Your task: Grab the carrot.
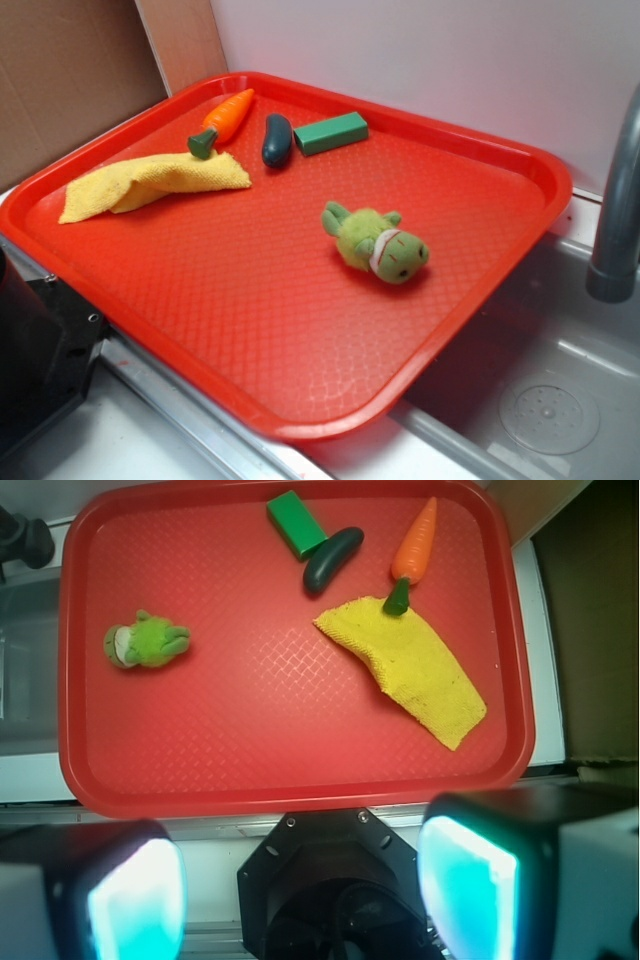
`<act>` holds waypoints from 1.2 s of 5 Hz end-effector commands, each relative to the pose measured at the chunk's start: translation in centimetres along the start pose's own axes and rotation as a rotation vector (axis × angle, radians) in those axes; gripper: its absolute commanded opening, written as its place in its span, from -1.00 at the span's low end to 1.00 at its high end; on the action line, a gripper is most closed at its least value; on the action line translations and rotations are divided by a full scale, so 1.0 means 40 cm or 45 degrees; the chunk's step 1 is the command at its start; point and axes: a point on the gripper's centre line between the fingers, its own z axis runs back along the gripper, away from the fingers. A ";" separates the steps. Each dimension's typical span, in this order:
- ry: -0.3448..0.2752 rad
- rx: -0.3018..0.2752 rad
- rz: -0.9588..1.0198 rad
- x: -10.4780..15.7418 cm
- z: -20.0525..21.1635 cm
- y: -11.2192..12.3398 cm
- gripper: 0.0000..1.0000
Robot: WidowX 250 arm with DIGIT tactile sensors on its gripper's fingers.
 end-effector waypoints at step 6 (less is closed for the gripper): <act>-0.166 0.086 0.596 0.123 -0.147 0.109 1.00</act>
